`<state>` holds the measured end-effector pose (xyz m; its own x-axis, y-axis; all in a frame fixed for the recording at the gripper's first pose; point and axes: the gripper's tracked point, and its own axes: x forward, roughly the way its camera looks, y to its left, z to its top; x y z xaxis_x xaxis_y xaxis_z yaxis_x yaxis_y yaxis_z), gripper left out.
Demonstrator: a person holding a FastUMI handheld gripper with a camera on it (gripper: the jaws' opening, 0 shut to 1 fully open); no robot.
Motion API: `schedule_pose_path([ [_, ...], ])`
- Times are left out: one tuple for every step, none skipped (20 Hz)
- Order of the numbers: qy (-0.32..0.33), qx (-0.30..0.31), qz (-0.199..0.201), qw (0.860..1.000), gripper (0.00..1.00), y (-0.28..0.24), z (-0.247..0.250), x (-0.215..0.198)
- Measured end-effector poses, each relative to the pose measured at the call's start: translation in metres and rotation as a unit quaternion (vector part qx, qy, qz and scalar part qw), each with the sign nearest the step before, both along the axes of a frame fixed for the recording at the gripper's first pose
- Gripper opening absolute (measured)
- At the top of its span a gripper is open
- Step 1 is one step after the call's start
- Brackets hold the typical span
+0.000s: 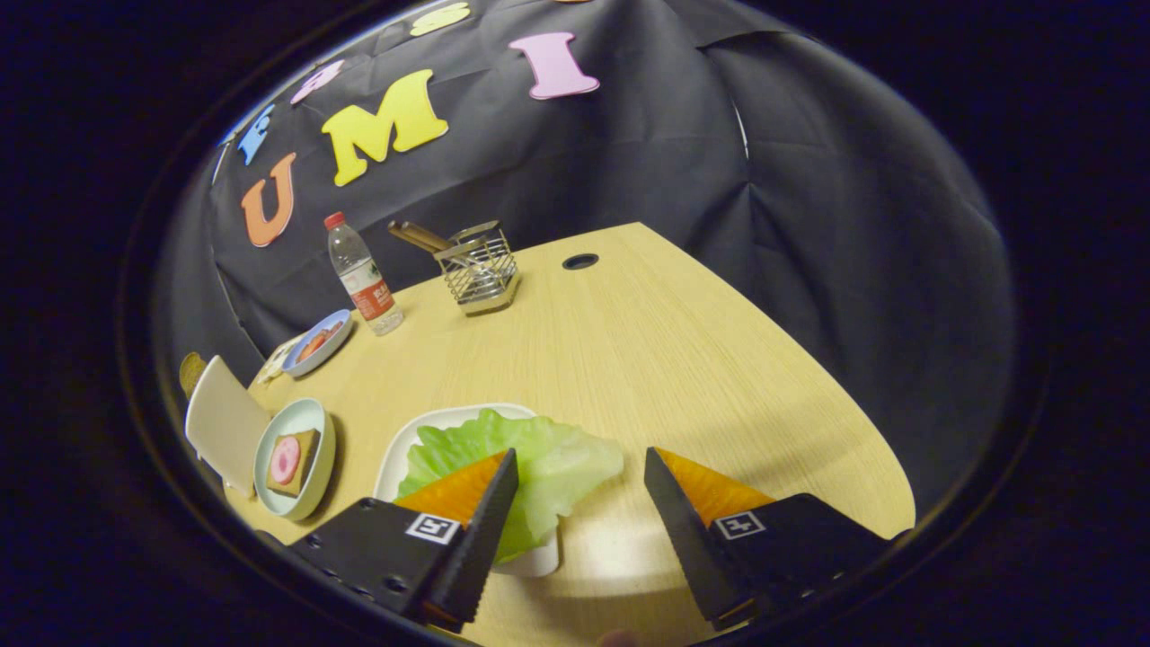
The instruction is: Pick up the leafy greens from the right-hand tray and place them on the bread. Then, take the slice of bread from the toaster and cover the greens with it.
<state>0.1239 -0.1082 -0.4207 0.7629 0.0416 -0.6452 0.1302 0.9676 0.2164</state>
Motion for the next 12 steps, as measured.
schedule_pose_path([
  [0.004, 0.000, 0.002, 1.000, 0.80, 0.003, -0.002, 0.001],
  [0.008, 0.000, 0.006, 1.000, 0.72, 0.005, -0.003, 0.002],
  [0.007, -0.008, 0.007, 1.000, 0.68, 0.003, -0.004, 0.004],
  [0.008, -0.009, 0.006, 1.000, 0.61, 0.002, -0.004, 0.007],
  [0.006, -0.006, 0.004, 1.000, 0.54, 0.002, 0.000, 0.007],
  [0.003, 0.002, 0.003, 1.000, 0.47, 0.002, 0.004, 0.010],
  [0.005, -0.001, -0.002, 1.000, 0.40, 0.001, 0.003, 0.011],
  [0.004, -0.008, -0.005, 1.000, 0.14, -0.001, 0.001, 0.013],
  [0.003, -0.011, -0.005, 1.000, 0.09, -0.002, 0.005, 0.011],
  [-0.001, -0.010, -0.003, 1.000, 0.03, -0.001, 0.009, 0.010],
  [-0.008, -0.010, -0.002, 1.000, 0.03, -0.001, 0.016, 0.010],
  [-0.017, -0.011, 0.001, 1.000, 0.03, 0.000, 0.022, 0.011],
])
